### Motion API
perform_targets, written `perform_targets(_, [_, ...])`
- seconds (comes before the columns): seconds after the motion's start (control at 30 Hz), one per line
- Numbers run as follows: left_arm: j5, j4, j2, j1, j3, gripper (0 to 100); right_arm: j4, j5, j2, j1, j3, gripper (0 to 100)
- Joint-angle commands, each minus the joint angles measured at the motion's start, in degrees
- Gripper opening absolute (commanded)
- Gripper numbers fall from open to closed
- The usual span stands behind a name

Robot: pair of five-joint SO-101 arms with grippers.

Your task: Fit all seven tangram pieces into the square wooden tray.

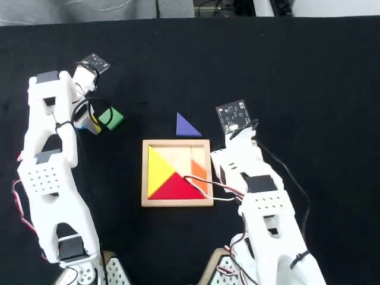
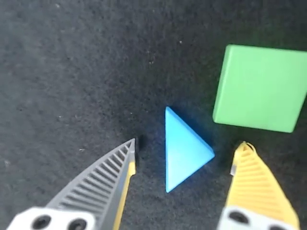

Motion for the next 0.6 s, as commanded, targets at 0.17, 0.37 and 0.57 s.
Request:
perform_targets(0.17, [-0.18,9.67,5.45,0.66,-12.26,17,-1.32,0.62,-1.36,0.62,-0.4,1.5])
perform_targets(0.37, [1.41,14.77,6.33,0.57,-16.57,16,-1.32,0.62,-1.36,0.62,-0.4,1.5])
perform_targets(0.57, [1.23,25.85,6.15,1.1,-25.27,16,-2.37,0.62,-1.36,0.7,-0.13,1.5])
